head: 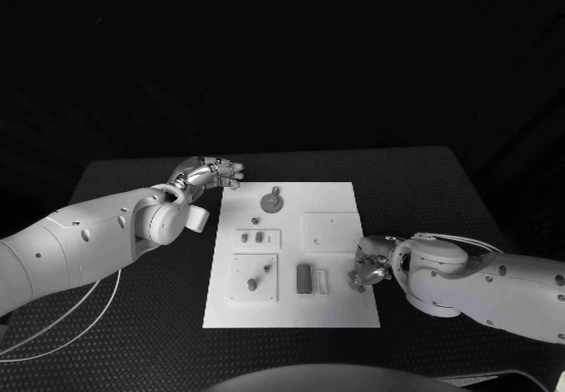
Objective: Assemble the parts on the task board
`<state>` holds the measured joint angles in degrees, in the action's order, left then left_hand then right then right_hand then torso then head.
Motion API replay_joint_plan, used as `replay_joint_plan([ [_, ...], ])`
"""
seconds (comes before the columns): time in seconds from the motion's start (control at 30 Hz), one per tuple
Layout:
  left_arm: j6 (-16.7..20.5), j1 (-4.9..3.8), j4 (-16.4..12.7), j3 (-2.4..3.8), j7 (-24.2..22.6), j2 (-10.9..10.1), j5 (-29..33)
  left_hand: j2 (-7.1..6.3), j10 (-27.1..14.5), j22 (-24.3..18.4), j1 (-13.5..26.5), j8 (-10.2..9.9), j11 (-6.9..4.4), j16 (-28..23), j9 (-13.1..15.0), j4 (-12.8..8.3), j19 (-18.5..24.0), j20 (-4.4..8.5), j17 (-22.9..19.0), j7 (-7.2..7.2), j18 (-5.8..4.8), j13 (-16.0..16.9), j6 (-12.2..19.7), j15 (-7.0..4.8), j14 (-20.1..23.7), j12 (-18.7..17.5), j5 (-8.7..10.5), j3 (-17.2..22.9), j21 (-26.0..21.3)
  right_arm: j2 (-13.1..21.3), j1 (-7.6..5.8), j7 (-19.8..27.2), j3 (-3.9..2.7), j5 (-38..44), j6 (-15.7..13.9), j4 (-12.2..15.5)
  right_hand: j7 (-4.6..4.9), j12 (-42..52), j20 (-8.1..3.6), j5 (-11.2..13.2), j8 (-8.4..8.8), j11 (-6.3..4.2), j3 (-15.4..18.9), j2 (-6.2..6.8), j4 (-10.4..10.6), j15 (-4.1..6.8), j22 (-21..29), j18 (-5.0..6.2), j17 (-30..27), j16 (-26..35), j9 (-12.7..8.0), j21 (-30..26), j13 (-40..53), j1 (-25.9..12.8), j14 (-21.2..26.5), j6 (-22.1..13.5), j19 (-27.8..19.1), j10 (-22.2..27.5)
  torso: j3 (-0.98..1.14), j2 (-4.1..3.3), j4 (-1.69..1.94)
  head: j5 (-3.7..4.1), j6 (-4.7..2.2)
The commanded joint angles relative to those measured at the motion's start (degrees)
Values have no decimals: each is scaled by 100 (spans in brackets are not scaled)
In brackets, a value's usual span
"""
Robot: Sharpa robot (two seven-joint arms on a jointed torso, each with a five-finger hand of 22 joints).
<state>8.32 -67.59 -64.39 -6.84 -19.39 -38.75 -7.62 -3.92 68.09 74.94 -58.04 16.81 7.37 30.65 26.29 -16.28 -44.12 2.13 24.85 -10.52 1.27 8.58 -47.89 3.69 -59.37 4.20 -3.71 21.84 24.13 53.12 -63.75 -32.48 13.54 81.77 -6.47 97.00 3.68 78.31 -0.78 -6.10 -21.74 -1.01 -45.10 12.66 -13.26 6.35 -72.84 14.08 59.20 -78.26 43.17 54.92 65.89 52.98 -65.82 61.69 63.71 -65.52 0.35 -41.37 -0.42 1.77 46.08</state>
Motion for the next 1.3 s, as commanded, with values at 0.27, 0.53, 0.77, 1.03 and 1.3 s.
replay_joint_plan([
  [0.27, -124, -3, -18, 2, -6, 2, -16, 4, -24, 119, 36, 14, -12, -37, 0, -11, 23, -28, 14, 14, 25, -9, 41, 20, -6, -22, 24, -23, -33, 53, 48, -83, 64, -1159, -363, 6, 149, -78, 65, -405, 354, 6, -44, -252, 36, 1, 2, 92, 63, 62, -1081, 16, 62, -178, -57, -121, 15, -27, 4, 2, -4, -24, -9],
  [0.53, -133, -3, -21, -1, -6, 6, -24, 4, -30, 120, 26, 14, -10, -43, 0, -14, 23, -28, 20, 13, 26, -10, 45, 21, -5, -24, 24, -19, -34, -10, -120, -117, 62, -1601, -675, 110, 139, -66, 42, -531, 358, -6, -97, -126, 140, 17, 11, 92, 92, 72, -1085, 28, 140, -286, -86, -88, 60, -99, -3, 0, -1, -40, -4],
  [0.77, -131, -3, -30, -2, -5, -3, -29, 4, -31, 120, 22, 16, -9, -47, 0, -15, 23, -29, 23, 12, 26, -10, 45, 21, -5, -23, 24, -17, -35, -96, -146, -134, 62, -1937, -818, 157, 133, -63, 30, -581, 355, -13, -92, -106, 162, 27, 16, 92, 103, 75, -1083, 32, 165, -322, -96, -76, 76, -119, -6, 1, 6, -65, 5],
  [1.03, -132, -3, -45, -3, 1, -9, -32, 2, -31, 121, 21, 17, -9, -51, 0, -14, 23, -30, 27, 12, 25, -11, 45, 22, -5, -22, 24, -17, -35, -266, -146, -146, 63, -2422, -790, 77, 130, -81, 16, -591, 361, -16, -90, -122, 144, 37, 21, 92, 114, 84, -1083, 29, 161, -330, -99, -81, 77, -94, -10, 1, -4, -69, 3],
  [1.3, -127, -4, -46, -3, 10, -11, -36, -2, -32, 121, 18, 18, -9, -54, 0, -15, 24, -30, 32, 12, 25, -11, 46, 22, -5, -22, 24, -17, -36, -360, -145, -127, 64, -2704, -906, 48, 135, -86, 17, -565, 368, -12, -59, -110, 144, 37, 23, 92, 122, 93, -1084, 23, 177, -375, -93, -90, 68, -89, 1, -1, 2, -60, -1],
])
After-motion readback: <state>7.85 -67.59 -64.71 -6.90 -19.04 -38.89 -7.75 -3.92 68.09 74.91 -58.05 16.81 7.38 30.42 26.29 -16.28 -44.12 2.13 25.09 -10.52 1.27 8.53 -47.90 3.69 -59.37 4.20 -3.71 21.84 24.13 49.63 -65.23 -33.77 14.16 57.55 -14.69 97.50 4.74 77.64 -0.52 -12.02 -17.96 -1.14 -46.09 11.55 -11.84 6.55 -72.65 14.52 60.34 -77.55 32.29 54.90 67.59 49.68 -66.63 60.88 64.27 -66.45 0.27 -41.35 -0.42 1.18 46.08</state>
